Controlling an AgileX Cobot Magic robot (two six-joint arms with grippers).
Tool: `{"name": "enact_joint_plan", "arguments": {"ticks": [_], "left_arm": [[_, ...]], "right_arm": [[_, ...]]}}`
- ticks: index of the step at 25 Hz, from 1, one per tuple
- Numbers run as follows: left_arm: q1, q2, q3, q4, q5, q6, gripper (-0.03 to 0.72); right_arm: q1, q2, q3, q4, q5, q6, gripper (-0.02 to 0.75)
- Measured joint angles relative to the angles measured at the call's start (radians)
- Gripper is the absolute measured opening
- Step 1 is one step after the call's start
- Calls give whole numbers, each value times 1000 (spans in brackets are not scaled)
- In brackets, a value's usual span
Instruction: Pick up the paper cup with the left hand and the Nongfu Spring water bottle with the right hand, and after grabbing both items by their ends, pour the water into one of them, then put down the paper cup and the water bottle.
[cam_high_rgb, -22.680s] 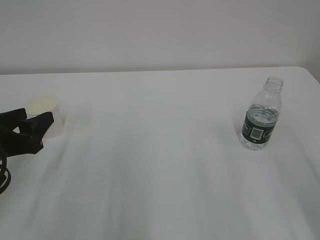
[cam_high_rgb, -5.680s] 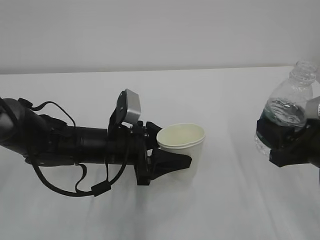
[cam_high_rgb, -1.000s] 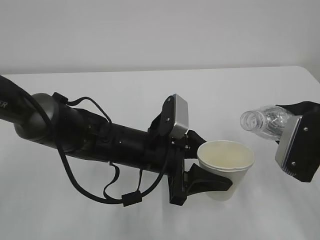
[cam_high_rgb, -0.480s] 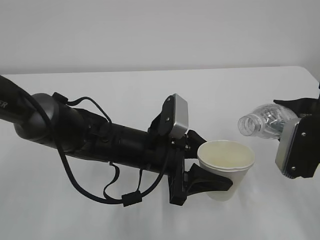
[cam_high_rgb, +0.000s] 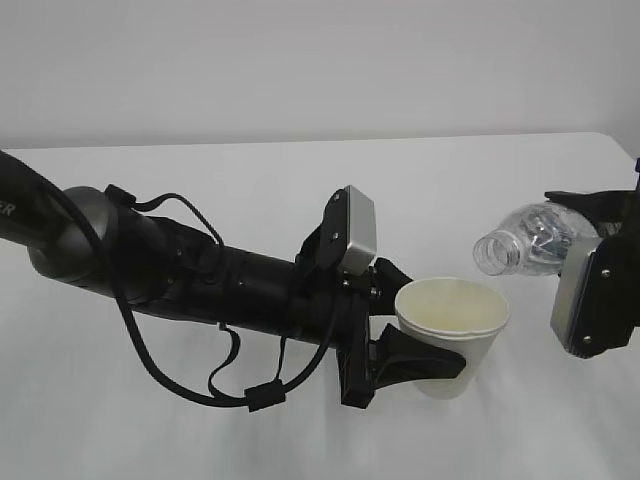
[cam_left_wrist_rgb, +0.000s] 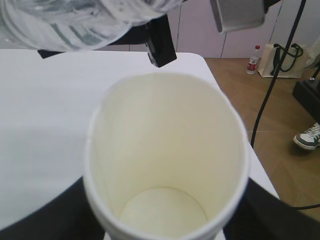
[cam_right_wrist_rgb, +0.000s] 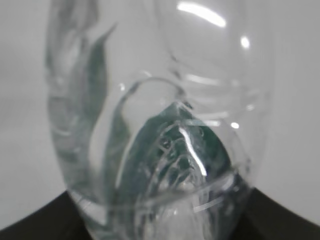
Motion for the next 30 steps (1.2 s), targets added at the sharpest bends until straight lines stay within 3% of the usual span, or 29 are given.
{"name": "enact_joint_plan", "arguments": {"ticks": [30], "left_arm": [[0,0,0,-10,0,0,447]], "right_arm": [[0,0,0,40,-55,-116,415]]}}
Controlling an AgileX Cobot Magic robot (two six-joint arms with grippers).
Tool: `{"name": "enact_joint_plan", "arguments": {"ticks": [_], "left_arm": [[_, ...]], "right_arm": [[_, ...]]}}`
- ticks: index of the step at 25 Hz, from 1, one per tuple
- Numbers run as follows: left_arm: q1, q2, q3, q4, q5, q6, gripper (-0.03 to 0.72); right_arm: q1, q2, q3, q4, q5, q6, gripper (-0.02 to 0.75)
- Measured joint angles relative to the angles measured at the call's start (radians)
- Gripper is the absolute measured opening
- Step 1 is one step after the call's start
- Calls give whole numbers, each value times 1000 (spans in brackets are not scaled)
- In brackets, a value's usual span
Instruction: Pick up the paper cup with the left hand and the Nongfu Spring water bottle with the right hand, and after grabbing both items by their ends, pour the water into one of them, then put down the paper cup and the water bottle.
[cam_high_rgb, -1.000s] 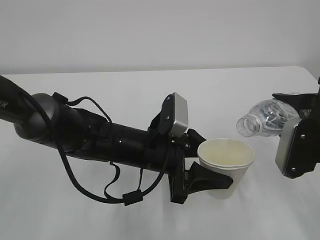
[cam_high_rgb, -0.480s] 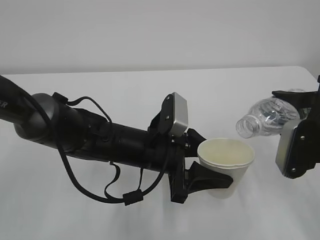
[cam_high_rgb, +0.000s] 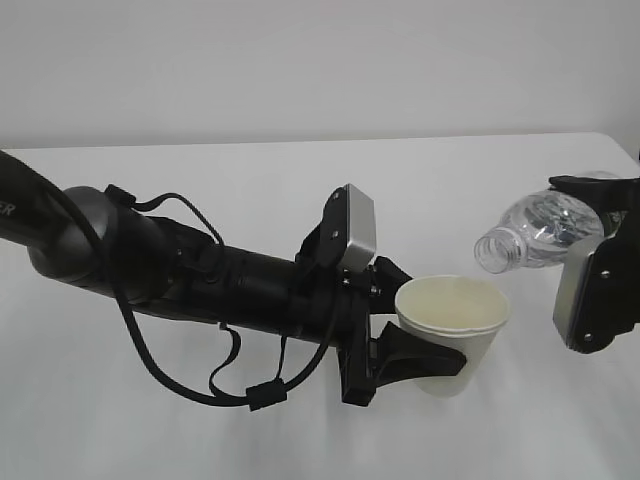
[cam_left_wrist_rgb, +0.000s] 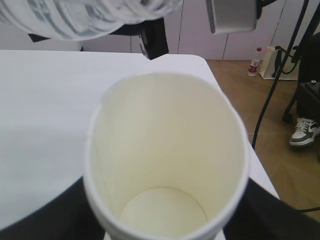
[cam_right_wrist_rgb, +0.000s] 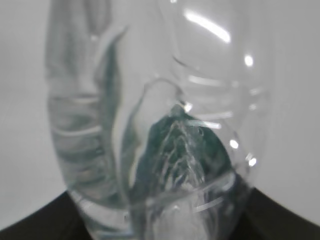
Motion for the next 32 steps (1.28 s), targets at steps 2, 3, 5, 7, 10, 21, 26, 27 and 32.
{"name": "enact_joint_plan", "arguments": {"ticks": [2,3,5,7,10,21,26,27,32], "left_arm": [[0,0,0,0,-2,0,447],[0,0,0,0,-2,0,447],[0,0,0,0,-2,0,447],[0,0,0,0,-2,0,447],[0,0,0,0,-2,0,447],[0,0,0,0,-2,0,446],[0,0,0,0,-2,0,446],[0,0,0,0,-2,0,446],[0,0,0,0,-2,0,446]], "right_arm": [[0,0,0,0,0,-2,415],[0,0,0,1,0,-14,415],[0,0,0,1,-1,-25,415],[0,0,0,1,-4,-31,415],[0,0,0,1,-12,-38,415],[0,0,0,1,-34,-65,414],[0,0,0,1,-34,-67,414],[0,0,0,1,-34,-69,414],[0,0,0,1,-37,-78,414]]}}
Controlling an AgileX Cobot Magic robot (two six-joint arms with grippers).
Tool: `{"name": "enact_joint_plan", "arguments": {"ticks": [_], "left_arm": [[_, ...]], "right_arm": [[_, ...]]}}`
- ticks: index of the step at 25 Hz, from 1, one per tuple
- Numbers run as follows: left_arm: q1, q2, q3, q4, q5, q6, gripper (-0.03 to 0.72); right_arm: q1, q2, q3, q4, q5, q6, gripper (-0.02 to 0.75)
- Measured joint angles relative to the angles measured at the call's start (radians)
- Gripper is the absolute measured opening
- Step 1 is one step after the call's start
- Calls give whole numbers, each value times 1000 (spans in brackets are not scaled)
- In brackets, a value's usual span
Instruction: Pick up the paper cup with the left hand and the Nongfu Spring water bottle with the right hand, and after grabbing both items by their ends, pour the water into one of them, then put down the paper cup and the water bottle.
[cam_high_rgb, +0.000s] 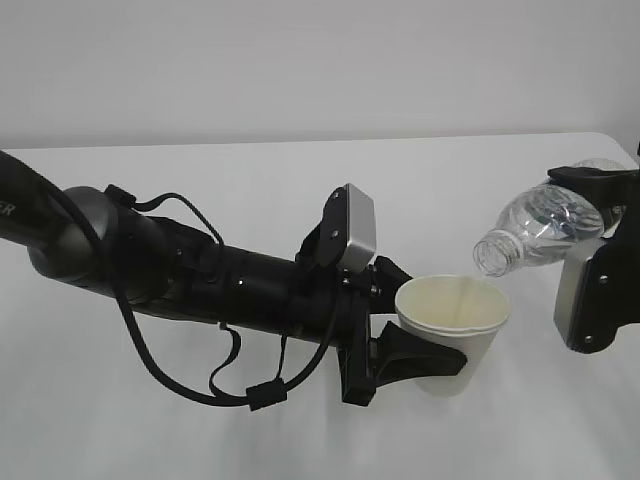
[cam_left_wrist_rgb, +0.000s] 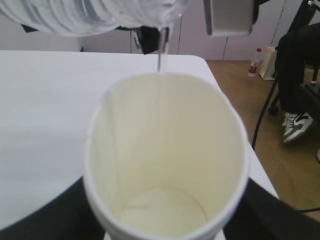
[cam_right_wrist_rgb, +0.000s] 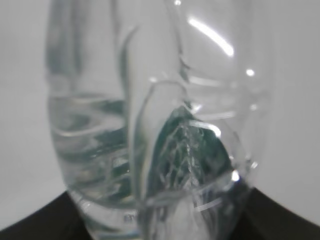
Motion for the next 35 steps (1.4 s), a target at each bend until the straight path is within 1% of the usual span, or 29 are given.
{"name": "enact_joint_plan", "arguments": {"ticks": [35], "left_arm": [[0,0,0,-4,0,0,446]], "right_arm": [[8,0,0,9,-29,-31,414]]}}
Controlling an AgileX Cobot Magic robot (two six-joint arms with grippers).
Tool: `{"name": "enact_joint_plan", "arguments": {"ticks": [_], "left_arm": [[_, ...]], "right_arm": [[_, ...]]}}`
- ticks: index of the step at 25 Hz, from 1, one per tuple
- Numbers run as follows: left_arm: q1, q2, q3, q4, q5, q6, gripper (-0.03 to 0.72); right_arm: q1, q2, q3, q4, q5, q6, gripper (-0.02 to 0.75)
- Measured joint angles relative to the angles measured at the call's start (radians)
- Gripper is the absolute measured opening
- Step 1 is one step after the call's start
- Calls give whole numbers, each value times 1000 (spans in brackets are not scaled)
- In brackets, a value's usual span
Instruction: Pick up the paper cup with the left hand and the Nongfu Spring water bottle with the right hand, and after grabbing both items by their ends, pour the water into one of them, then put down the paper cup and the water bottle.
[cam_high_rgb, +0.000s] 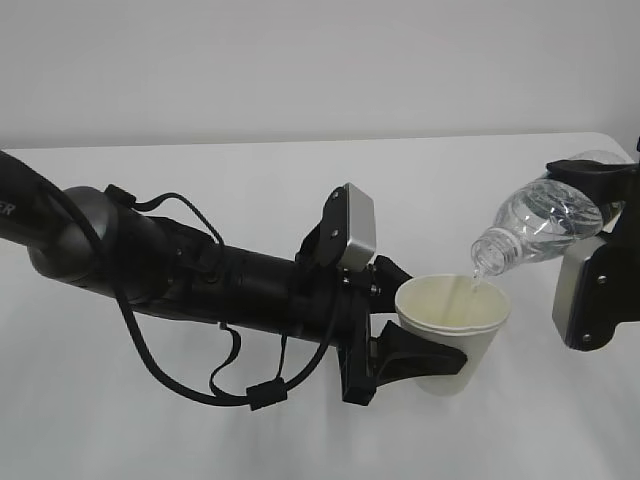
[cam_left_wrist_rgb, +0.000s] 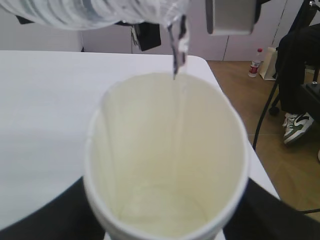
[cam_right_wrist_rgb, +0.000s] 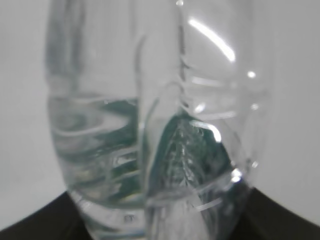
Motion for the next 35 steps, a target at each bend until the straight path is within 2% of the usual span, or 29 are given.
{"name": "enact_joint_plan", "arguments": {"ticks": [35], "left_arm": [[0,0,0,0,0,0,446]], "right_arm": [[0,0,0,6,-2,-2,412]]}}
